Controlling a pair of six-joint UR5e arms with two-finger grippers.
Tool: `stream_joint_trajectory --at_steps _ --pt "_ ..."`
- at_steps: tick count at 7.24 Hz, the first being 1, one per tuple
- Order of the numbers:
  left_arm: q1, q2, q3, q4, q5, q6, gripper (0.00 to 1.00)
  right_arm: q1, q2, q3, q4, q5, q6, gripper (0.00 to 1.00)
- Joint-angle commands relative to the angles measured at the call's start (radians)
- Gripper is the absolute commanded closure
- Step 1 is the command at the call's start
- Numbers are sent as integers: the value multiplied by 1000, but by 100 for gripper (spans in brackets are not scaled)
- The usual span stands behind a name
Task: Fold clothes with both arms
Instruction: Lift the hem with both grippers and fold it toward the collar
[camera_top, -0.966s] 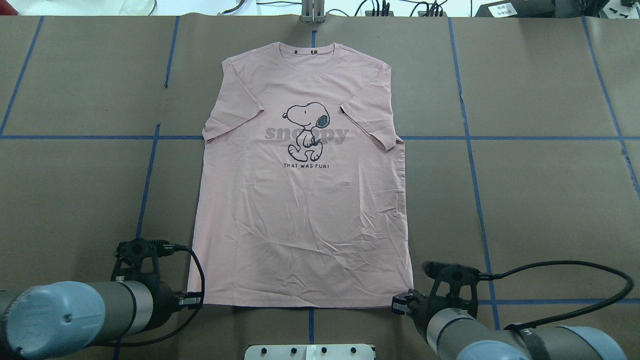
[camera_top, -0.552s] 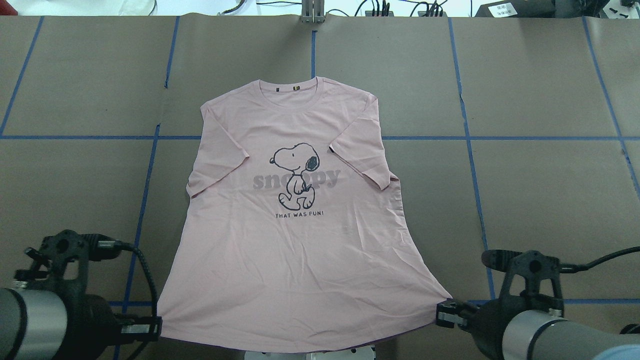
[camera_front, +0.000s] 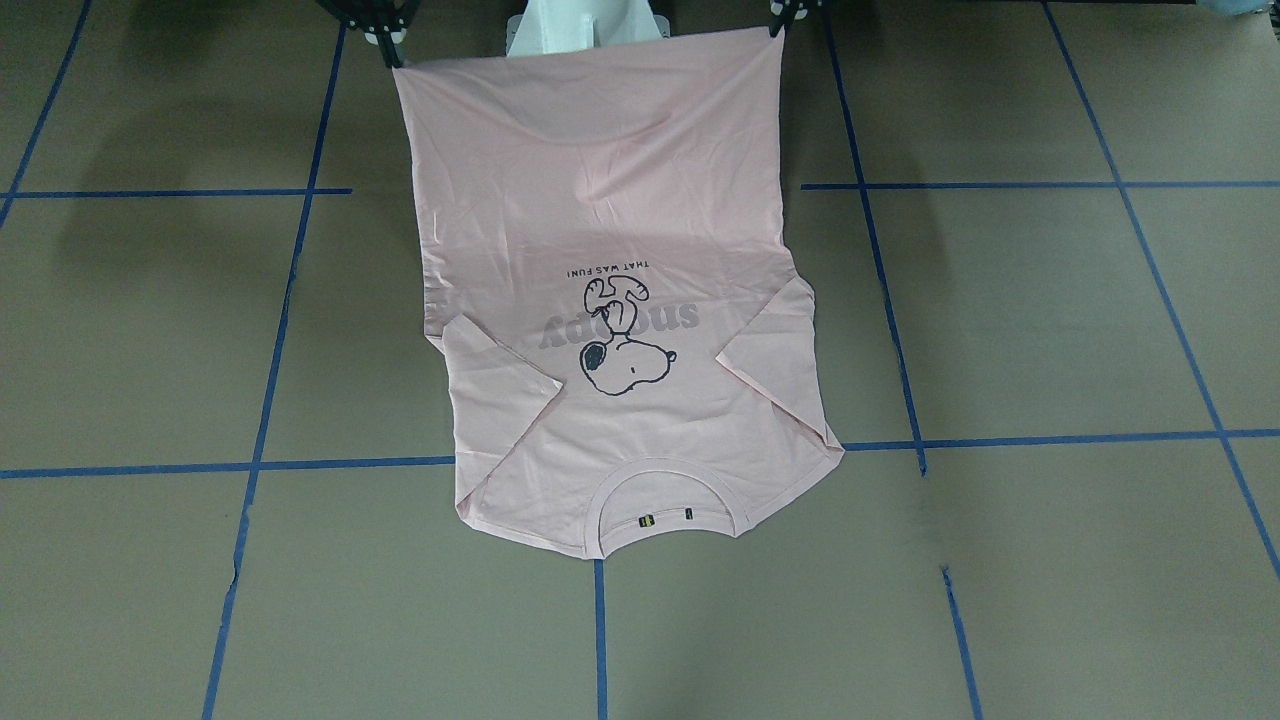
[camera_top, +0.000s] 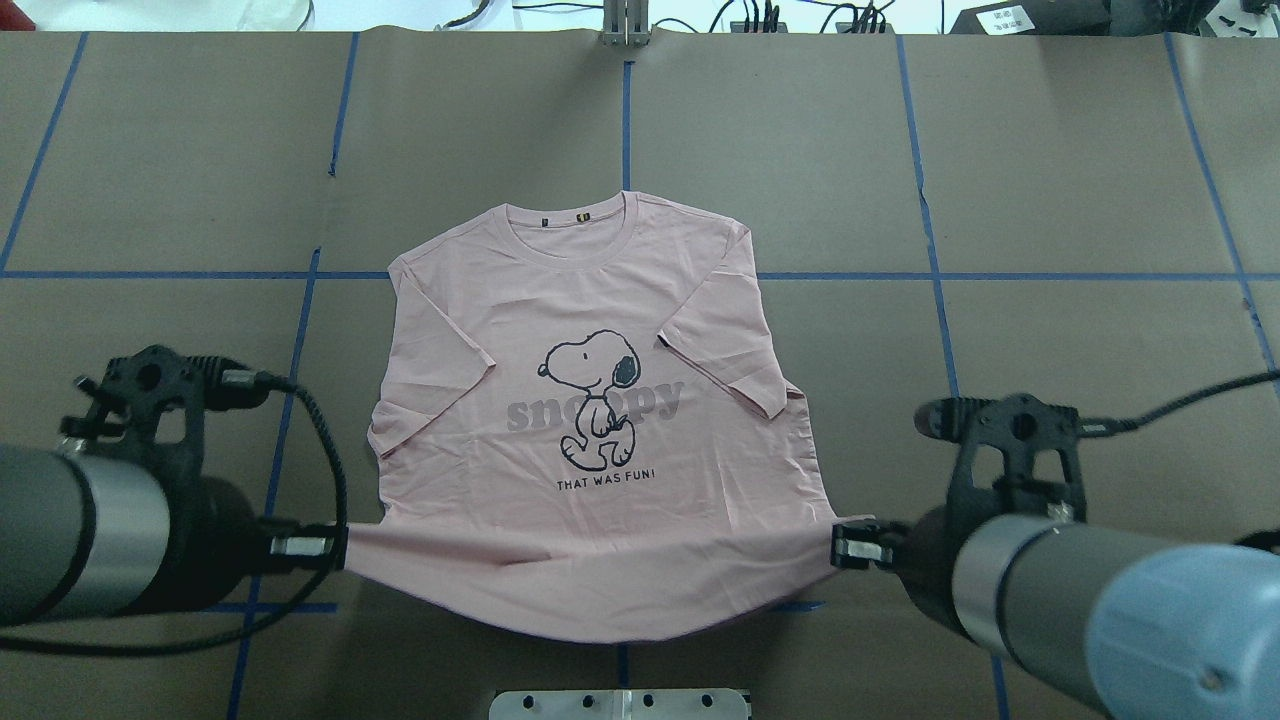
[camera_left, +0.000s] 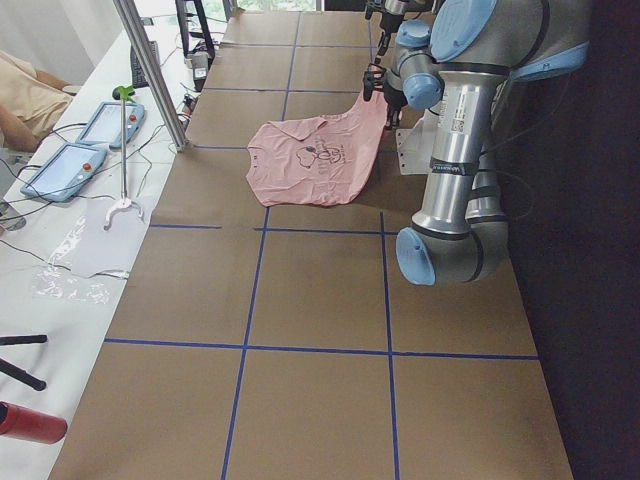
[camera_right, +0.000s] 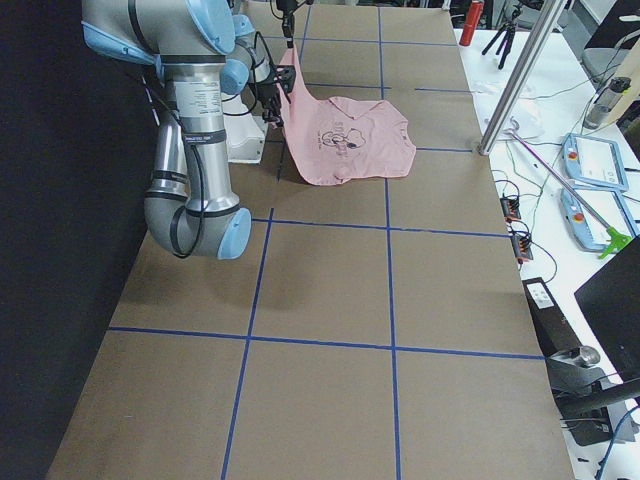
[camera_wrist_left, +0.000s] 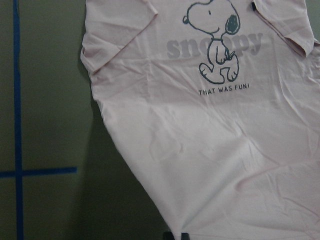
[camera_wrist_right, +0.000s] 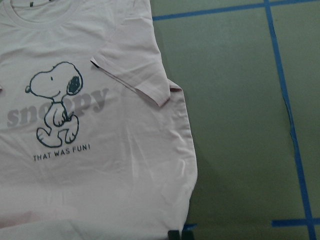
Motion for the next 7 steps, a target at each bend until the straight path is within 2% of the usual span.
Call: stream_joint_trajectory --at_steps 1,2,3,4,6,7 --pt "-198 -103 231 -6 -3 179 100 329 182 -286 40 196 -240 100" --pt "-265 -135 316 -16 -3 233 100 397 193 -404 132 200 -297 100" --pt "-311 -160 409 -68 -2 274 100 425 194 -537 290 200 -306 100" --pt "-340 -162 513 -173 1 282 100 443 227 -671 418 198 -308 100" --pt "-369 -194 728 -362 4 299 100 451 357 -924 500 192 -308 100" --pt "-380 -209 848 -465 6 310 100 456 376 -1018 580 189 -308 100"
